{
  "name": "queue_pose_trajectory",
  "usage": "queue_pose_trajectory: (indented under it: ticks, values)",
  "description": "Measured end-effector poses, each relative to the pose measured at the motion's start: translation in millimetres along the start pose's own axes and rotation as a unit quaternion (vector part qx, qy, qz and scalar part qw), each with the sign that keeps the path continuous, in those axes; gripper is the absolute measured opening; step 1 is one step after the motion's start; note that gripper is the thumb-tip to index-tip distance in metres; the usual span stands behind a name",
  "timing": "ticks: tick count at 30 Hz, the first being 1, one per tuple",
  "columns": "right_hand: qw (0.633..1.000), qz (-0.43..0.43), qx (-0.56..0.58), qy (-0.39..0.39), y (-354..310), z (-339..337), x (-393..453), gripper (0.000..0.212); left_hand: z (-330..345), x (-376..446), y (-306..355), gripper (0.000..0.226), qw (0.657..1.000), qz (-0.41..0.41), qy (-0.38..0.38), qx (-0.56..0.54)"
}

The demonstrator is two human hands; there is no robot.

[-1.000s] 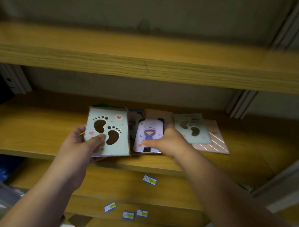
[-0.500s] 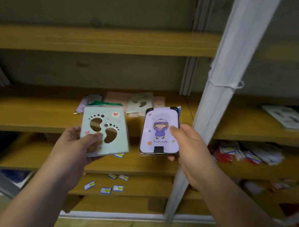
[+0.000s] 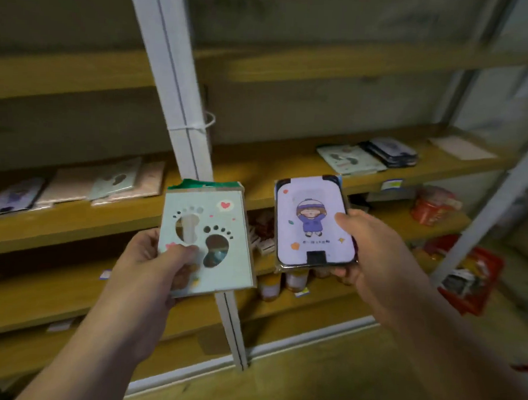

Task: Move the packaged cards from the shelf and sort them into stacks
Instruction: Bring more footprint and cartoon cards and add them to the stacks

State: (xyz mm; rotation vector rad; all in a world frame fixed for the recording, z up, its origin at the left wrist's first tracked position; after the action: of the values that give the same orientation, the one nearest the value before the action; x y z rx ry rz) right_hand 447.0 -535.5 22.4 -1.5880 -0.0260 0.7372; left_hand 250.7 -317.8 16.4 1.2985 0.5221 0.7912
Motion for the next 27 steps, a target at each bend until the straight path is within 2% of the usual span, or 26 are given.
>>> queue_pose_trajectory:
  ticks: [3,6,8,11,15,18,22,27]
  values:
    - [0.999,0.021,0.039,0.028,0.1,-42.3,14.9,0.021,48.4,11.6,-10.4,0.037,1.000,-0.009,-0.024,0.001]
    - [0.995,0.038,0.079,0.046,4.8,-82.3,29.4,0.024,92.4,27.4,-25.6,0.039,0.998,-0.030,-0.046,0.011]
    - [0.995,0.021,0.078,0.052,5.0,-106.8,38.8,0.026,121.3,40.0,-37.4,0.041,0.998,-0.041,-0.052,0.014]
    - [0.993,-0.011,0.097,0.065,-1.4,-142.0,56.4,0.018,164.8,63.7,-58.4,0.037,0.997,-0.056,-0.050,0.010]
    - [0.990,-0.001,0.110,0.089,-20.8,-183.4,94.1,0.019,225.6,109.8,-84.2,0.035,0.995,-0.076,-0.059,0.000]
    - [0.986,-0.009,0.131,0.100,-42.3,-208.6,125.2,0.020,266.4,150.3,-100.0,0.044,0.995,-0.083,-0.063,-0.003]
    - [0.984,-0.032,0.148,0.094,-66.3,-232.2,164.2,0.026,316.5,201.9,-108.2,0.064,0.992,-0.041,-0.104,0.060]
    - [0.986,-0.060,0.140,0.060,-83.9,-245.1,196.3,0.016,366.6,253.5,-118.5,0.044,0.981,0.001,-0.126,0.148]
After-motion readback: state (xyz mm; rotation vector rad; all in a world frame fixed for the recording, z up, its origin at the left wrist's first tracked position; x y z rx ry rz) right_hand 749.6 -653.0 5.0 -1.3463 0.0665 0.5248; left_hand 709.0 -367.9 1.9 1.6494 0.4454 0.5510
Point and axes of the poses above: each hand's wrist, its own x-axis towards the middle knuckle, its own z-axis out of the palm, y = z × x, the point moved 7 cm from there along x, towards the middle knuckle, and after that the axes turned 13 degrees about z, right-handed, at the moved point
